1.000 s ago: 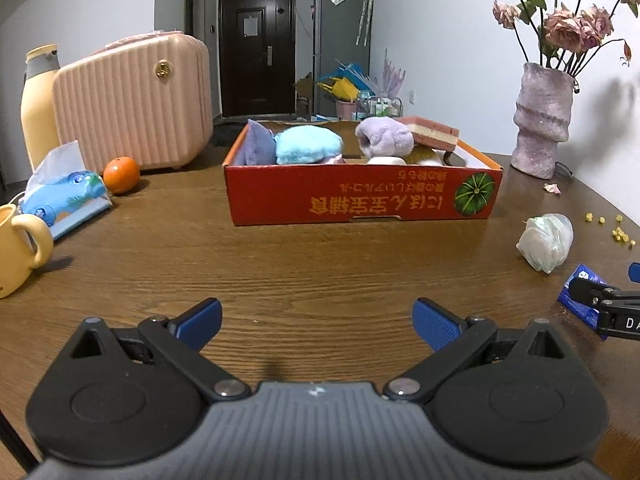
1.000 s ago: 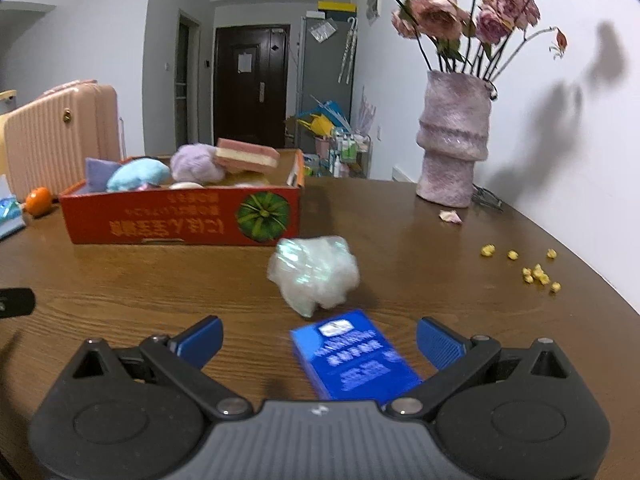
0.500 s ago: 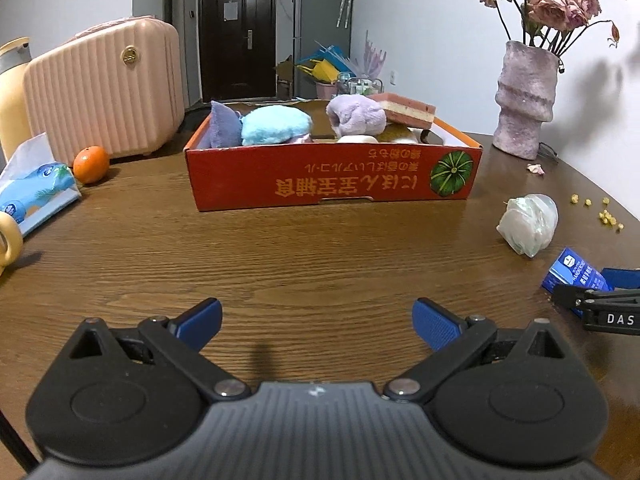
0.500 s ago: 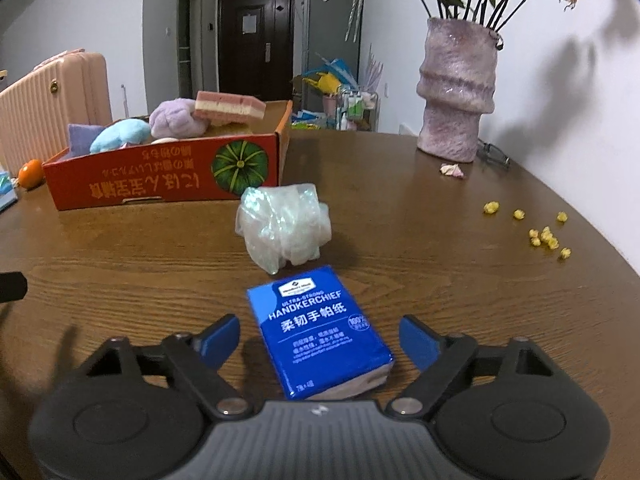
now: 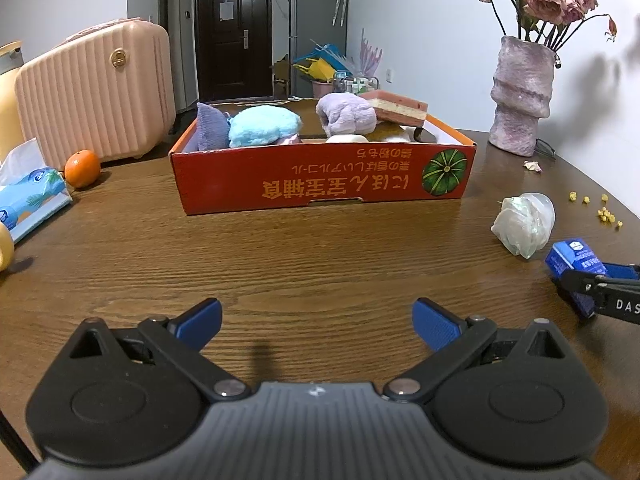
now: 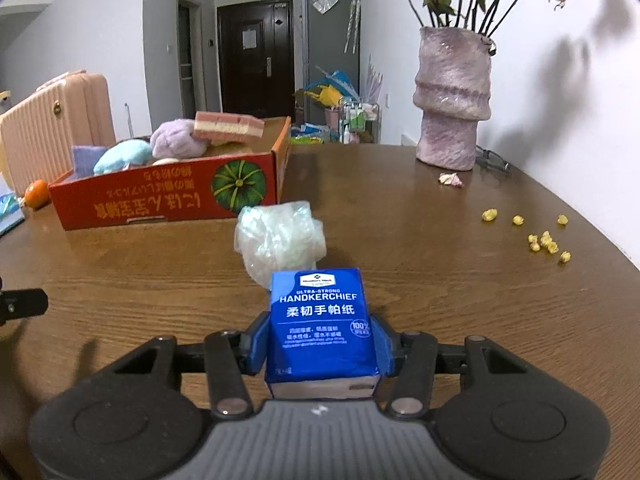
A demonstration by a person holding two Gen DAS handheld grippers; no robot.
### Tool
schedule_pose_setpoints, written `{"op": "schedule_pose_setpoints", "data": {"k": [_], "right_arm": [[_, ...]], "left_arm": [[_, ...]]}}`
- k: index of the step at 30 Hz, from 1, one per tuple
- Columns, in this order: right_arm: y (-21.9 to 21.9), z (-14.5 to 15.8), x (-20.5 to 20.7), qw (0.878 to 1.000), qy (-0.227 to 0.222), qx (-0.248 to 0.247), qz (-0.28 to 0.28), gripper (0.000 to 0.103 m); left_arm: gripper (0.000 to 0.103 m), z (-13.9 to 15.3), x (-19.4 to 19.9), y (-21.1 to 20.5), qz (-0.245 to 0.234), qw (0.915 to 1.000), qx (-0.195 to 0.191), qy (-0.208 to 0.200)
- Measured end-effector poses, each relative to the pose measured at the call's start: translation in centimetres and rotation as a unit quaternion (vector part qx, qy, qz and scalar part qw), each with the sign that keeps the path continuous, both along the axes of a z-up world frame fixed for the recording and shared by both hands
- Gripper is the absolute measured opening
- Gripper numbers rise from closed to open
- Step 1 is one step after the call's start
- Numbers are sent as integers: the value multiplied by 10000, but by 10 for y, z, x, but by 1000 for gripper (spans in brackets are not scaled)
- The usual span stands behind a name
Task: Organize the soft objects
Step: 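Lower the right tool onto the blue handkerchief pack and close it, then lift the handkerchief pack with the right tool while the left tool closes on the clear plastic bag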
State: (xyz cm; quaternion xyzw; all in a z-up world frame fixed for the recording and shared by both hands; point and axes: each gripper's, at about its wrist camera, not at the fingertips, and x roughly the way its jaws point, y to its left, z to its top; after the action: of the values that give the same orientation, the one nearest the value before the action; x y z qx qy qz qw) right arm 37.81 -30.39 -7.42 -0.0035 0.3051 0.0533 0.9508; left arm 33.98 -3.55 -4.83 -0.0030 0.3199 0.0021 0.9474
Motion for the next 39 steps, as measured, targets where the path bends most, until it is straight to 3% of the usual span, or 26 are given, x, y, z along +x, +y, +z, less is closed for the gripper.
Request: {"op": "schedule_pose_setpoints", "data": {"k": [11, 39], "right_arm": [[-26, 6, 0, 9994, -238, 103, -246, 50], [-123, 12, 13, 9938, -617, 313, -866, 50]], "left_arm": [[103, -2, 13, -27, -114, 9999, 49, 41], [103, -8, 67, -143, -832, 9964, 102, 104]]}}
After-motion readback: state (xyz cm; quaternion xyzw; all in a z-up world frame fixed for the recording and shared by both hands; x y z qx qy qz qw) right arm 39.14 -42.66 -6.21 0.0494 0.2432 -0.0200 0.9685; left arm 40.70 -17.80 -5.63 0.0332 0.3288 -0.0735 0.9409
